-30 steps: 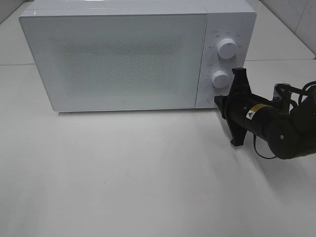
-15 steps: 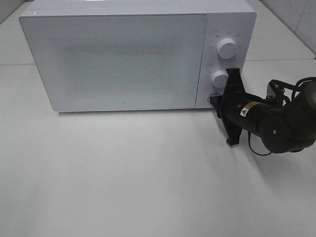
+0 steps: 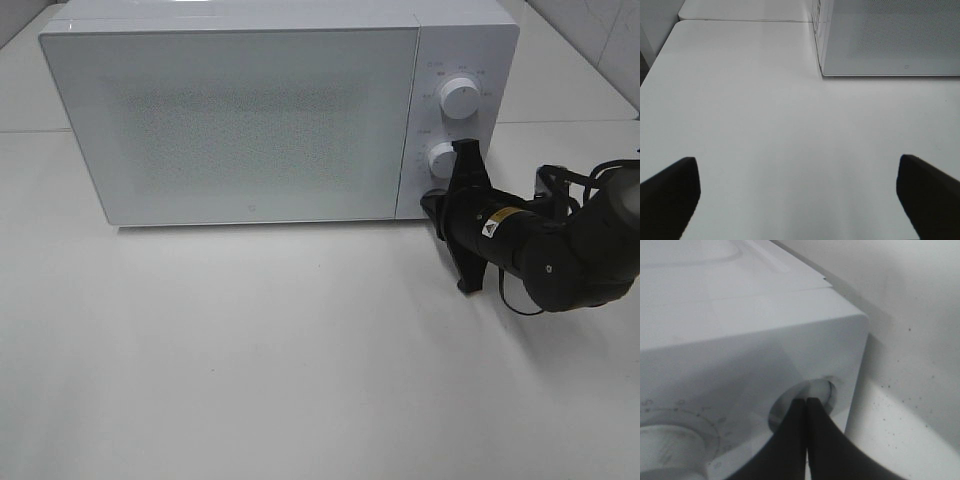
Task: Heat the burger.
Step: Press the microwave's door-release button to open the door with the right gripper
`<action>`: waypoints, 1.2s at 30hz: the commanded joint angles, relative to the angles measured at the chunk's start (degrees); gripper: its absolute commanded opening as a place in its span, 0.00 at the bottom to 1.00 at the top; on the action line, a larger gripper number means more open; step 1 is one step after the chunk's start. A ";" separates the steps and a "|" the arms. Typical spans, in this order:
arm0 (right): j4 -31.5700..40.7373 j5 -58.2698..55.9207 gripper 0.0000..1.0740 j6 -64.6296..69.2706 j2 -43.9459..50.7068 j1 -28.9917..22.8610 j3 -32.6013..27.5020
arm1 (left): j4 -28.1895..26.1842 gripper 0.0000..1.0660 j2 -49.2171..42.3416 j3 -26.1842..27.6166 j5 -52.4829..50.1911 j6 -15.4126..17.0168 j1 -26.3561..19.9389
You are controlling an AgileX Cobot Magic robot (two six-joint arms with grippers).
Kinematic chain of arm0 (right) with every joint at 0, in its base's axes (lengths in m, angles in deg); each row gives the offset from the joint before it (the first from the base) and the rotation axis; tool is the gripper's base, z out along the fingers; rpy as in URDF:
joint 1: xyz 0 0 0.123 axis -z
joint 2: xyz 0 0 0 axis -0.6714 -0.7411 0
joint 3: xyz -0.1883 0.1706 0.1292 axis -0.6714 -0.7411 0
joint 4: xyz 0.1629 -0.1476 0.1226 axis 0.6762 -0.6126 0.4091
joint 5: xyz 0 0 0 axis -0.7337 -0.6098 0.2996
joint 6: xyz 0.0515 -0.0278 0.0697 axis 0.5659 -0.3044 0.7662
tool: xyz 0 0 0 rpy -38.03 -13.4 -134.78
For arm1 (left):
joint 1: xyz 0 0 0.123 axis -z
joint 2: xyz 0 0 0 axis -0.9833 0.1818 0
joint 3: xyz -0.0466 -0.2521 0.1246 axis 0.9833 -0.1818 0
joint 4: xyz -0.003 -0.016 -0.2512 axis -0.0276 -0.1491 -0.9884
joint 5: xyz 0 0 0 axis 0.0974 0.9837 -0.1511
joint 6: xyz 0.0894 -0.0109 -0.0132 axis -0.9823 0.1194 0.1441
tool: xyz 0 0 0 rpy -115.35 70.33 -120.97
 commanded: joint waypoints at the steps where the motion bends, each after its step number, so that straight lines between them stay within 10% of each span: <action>1: 2.69 8.31 0.00 -1.83 0.46 0.23 2.01 | -0.17 0.94 -0.29 -0.23 -0.80 0.00 0.34; 36: 6.02 1.32 0.00 -1.55 3.15 0.69 6.13 | -0.17 0.94 -0.29 -0.23 -0.80 0.00 0.34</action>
